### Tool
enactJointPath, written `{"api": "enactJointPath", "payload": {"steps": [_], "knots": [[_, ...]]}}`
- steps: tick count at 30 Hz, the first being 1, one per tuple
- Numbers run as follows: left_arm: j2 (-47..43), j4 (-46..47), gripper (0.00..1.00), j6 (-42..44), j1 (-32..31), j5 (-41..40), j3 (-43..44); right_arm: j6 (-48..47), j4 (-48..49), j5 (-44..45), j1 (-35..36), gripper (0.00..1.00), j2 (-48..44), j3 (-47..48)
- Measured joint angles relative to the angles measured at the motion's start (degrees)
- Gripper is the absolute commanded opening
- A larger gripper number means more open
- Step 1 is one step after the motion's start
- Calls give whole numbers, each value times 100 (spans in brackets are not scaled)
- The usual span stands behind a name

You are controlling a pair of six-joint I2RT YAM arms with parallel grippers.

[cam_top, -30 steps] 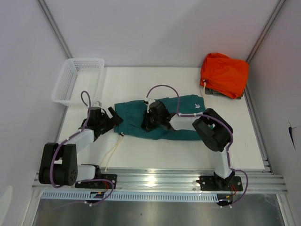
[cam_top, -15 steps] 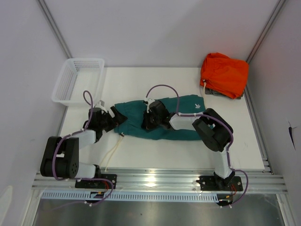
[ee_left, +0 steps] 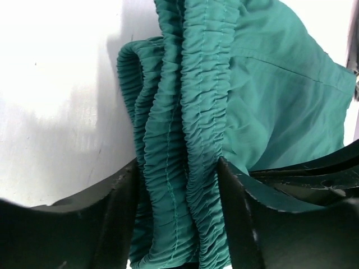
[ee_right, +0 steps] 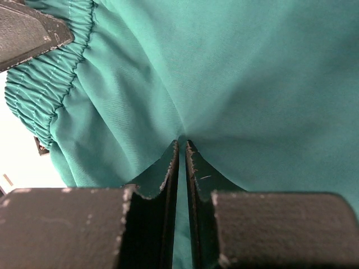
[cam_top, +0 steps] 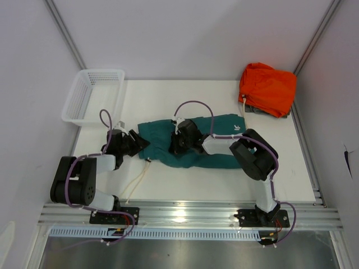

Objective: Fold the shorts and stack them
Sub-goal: Fold the shorts

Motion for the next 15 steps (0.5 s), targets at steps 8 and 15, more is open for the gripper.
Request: {"api": "enactJointPath", "payload": {"steps": [8,15], "knots": [[-345,-597,20,33,-2,-186,63,-31,-79,31,22,12,0,44],[-769,-2229,16,332,-142,-774,822,-122,-358,142,179,11,17,212]]}}
